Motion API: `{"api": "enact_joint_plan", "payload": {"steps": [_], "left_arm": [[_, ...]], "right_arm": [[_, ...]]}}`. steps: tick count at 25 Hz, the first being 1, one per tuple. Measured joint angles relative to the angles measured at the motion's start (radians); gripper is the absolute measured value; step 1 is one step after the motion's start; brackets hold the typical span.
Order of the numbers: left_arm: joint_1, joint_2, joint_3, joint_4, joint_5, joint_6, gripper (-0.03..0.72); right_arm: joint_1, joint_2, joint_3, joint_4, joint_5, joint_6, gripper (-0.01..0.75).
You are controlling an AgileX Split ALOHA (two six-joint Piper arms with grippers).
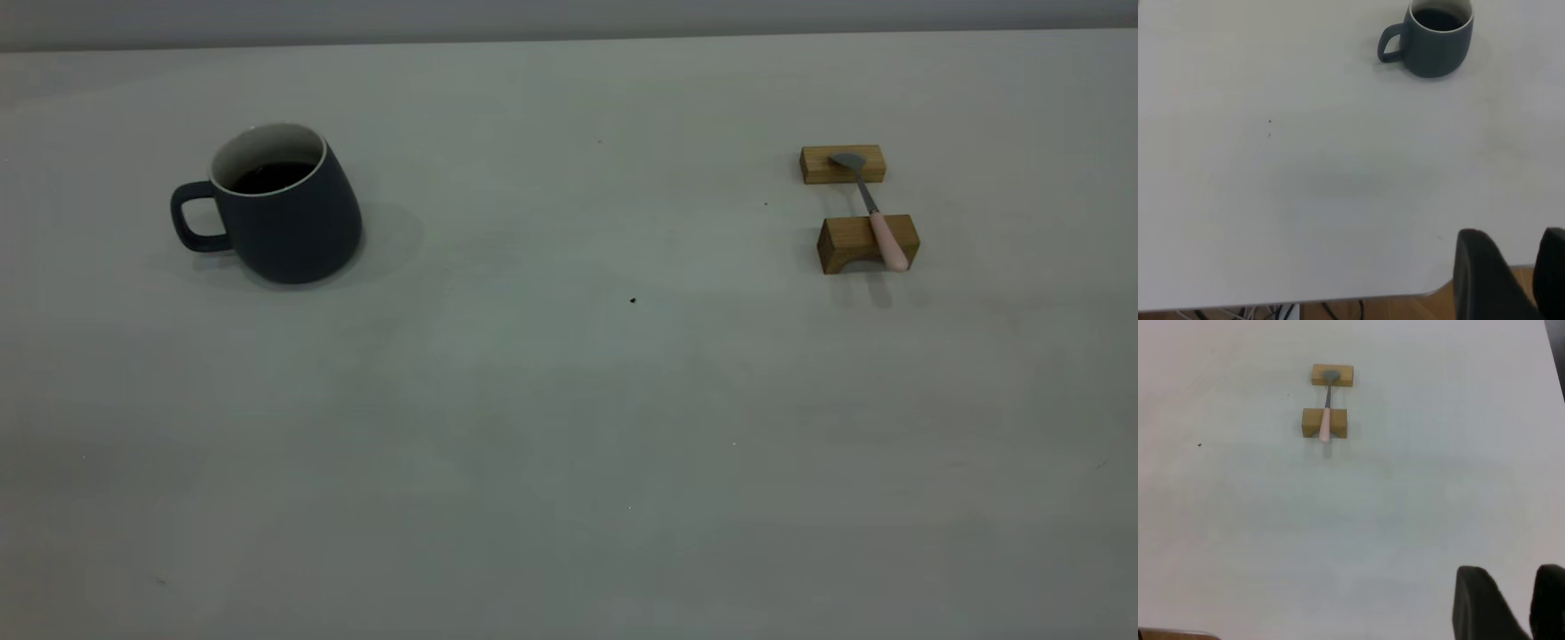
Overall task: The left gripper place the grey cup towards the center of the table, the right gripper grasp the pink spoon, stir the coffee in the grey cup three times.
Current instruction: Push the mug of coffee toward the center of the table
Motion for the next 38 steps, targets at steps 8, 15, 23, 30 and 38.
{"api": "enact_joint_plan", "payload": {"steps": [8, 15, 23, 30, 38], "left_arm": [[0.0, 0.0, 0.0, 0.0, 0.0, 0.0, 0.258], [0.0, 0.0, 0.0, 0.0, 0.0, 0.0, 0.258], [0.0, 0.0, 0.0, -0.001, 0.0, 0.0, 0.258], [0.0, 0.005, -0.011, -0.006, -0.019, -0.04, 0.258], [0.0, 0.401, -0.124, -0.003, -0.169, 0.016, 0.262]], "right_arm": [[0.0, 0.0, 0.0, 0.0, 0.0, 0.0, 0.23], [0.0, 0.0, 0.0, 0.0, 0.0, 0.0, 0.23], [0.0, 0.0, 0.0, 0.0, 0.0, 0.0, 0.23], [0.0, 0.0, 0.0, 0.0, 0.0, 0.0, 0.23], [0.0, 0.0, 0.0, 0.0, 0.0, 0.0, 0.23]]}}
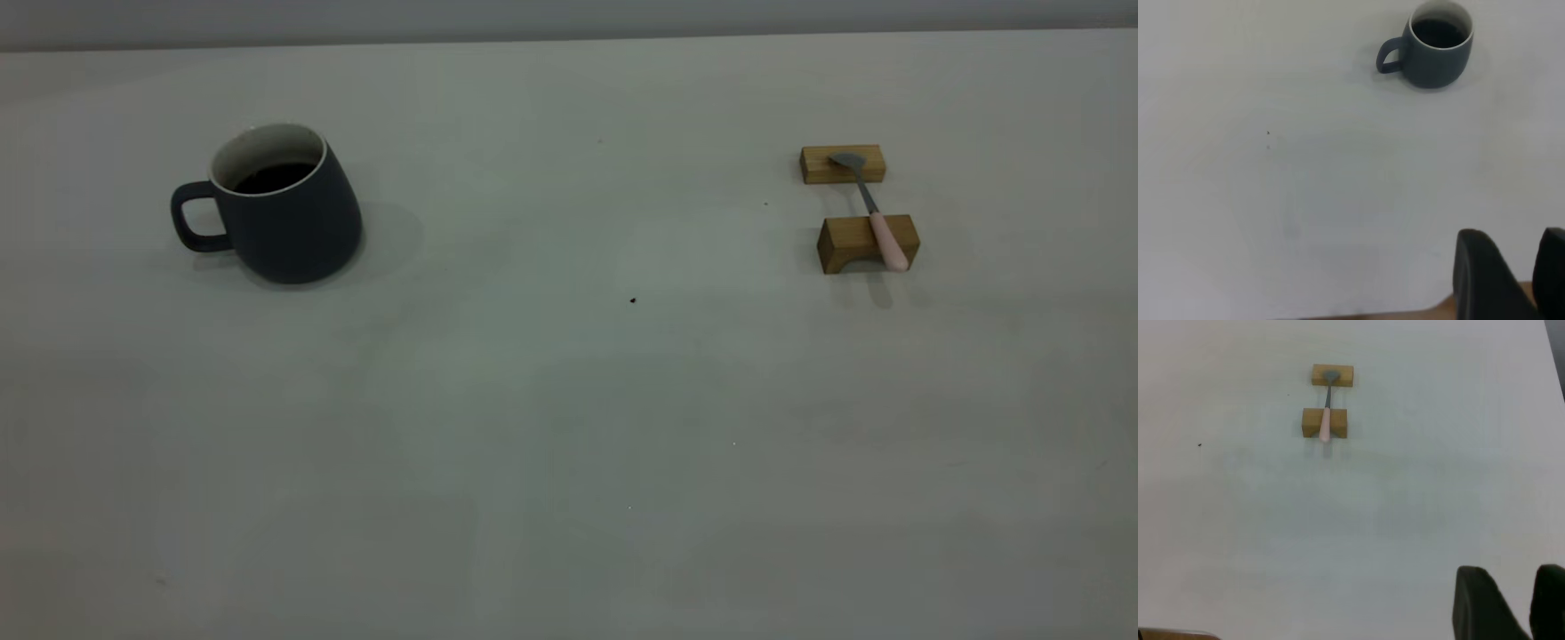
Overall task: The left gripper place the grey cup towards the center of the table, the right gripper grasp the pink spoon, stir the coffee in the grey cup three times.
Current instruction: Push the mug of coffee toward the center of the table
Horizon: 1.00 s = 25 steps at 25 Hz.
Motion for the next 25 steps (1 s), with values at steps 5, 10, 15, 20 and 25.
{"api": "enact_joint_plan", "payload": {"steps": [5, 10, 15, 20, 25], "left_arm": [[0.0, 0.369, -0.097, 0.015, -0.172, 0.164, 0.357], [0.0, 0.722, -0.198, 0.023, -0.287, 0.367, 0.626], [0.0, 1.052, -0.326, 0.023, -0.36, 0.507, 0.678], [0.0, 1.317, -0.462, 0.023, -0.379, 0.626, 0.678], [0.0, 1.451, -0.535, 0.023, -0.378, 0.727, 0.678]], "right_arm": [[0.0, 0.0, 0.0, 0.0, 0.0, 0.0, 0.23], [0.0, 0.0, 0.0, 0.0, 0.0, 0.0, 0.23], [0.0, 0.0, 0.0, 0.0, 0.0, 0.0, 0.23], [0.0, 0.0, 0.0, 0.0, 0.0, 0.0, 0.23], [0.0, 0.0, 0.0, 0.0, 0.0, 0.0, 0.23]]}}
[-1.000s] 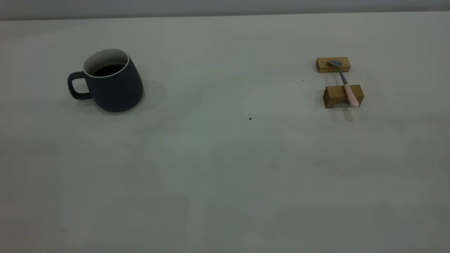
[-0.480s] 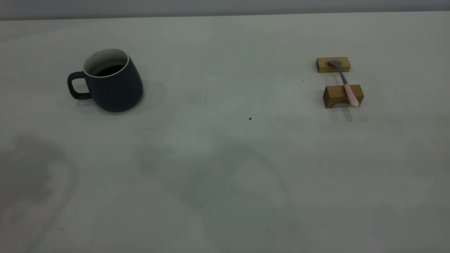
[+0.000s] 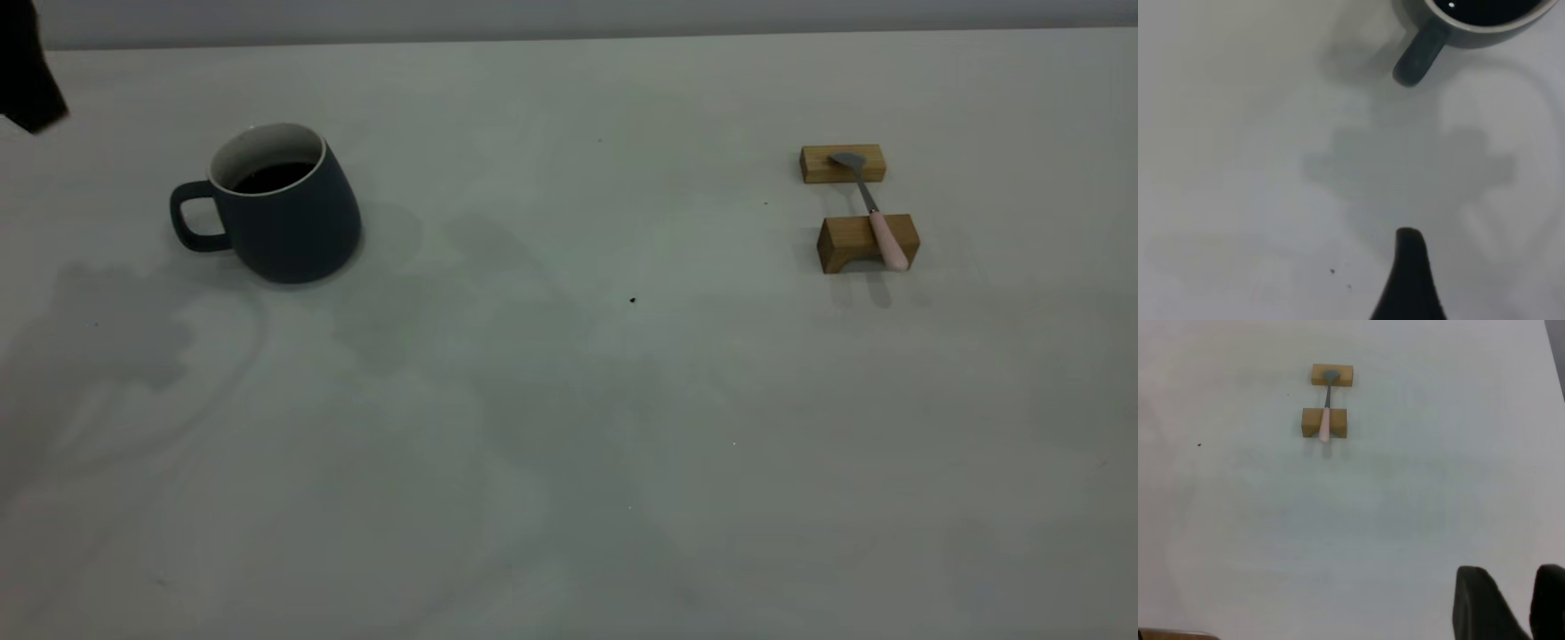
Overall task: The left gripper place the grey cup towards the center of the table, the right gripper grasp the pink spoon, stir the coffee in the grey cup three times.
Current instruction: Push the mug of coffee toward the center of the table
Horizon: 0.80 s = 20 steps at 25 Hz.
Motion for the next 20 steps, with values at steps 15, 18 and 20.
{"api": "enact_joint_plan", "payload": {"steps": [15, 18, 20], "left_arm": [[0.0, 0.099, -0.011, 0.025, -0.01, 0.078, 0.662], [0.0, 0.125, -0.011, 0.026, -0.016, 0.097, 0.66], [0.0, 0.139, -0.011, 0.026, -0.031, 0.115, 0.655]], "right_arm": [[0.0, 0.0, 0.0, 0.0, 0.0, 0.0, 0.23], [0.0, 0.0, 0.0, 0.0, 0.0, 0.0, 0.234], [0.0, 0.0, 0.0, 0.0, 0.0, 0.0, 0.235]]}}
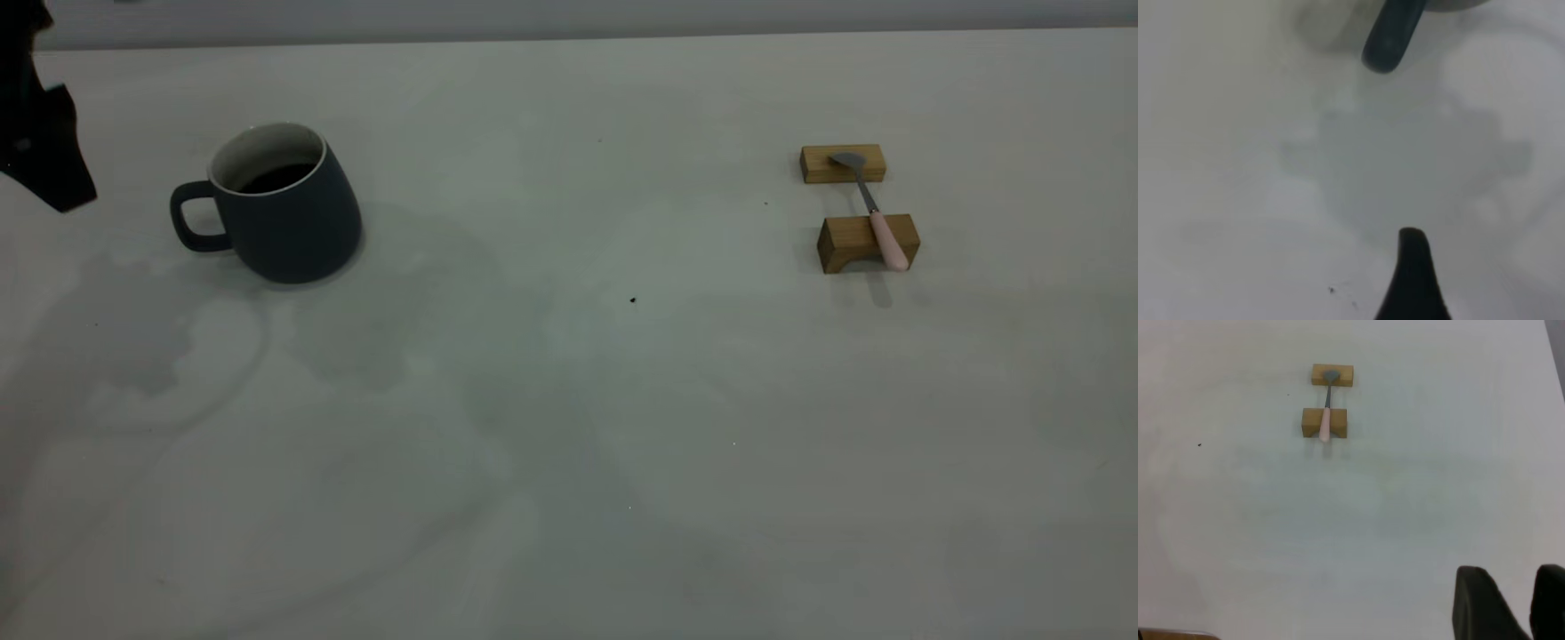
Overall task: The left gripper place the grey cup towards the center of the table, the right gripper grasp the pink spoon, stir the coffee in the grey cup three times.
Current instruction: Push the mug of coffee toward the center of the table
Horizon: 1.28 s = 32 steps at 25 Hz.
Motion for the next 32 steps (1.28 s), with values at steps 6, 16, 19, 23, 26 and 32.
{"api": "enact_joint_plan", "payload": {"steps": [6, 16, 19, 23, 26, 32], "left_arm": [[-0.001, 0.064, -0.017, 0.0, -0.065, 0.096, 0.642], [-0.041, 0.215, -0.12, 0.003, -0.148, 0.24, 0.62], [-0.052, 0.253, -0.159, 0.003, -0.153, 0.249, 0.597], [-0.066, 0.29, -0.202, 0.003, -0.152, 0.264, 0.544], [-0.083, 0.307, -0.228, 0.011, -0.142, 0.274, 0.5], [-0.147, 0.328, -0.264, 0.015, -0.143, 0.274, 0.442]], "right_arm": [[0.0, 0.0, 0.0, 0.0, 0.0, 0.0, 0.236], [0.0, 0.0, 0.0, 0.0, 0.0, 0.0, 0.236], [0.0, 0.0, 0.0, 0.0, 0.0, 0.0, 0.237], [0.0, 0.0, 0.0, 0.0, 0.0, 0.0, 0.237], [0.0, 0.0, 0.0, 0.0, 0.0, 0.0, 0.237], [0.0, 0.0, 0.0, 0.0, 0.0, 0.0, 0.237]]}}
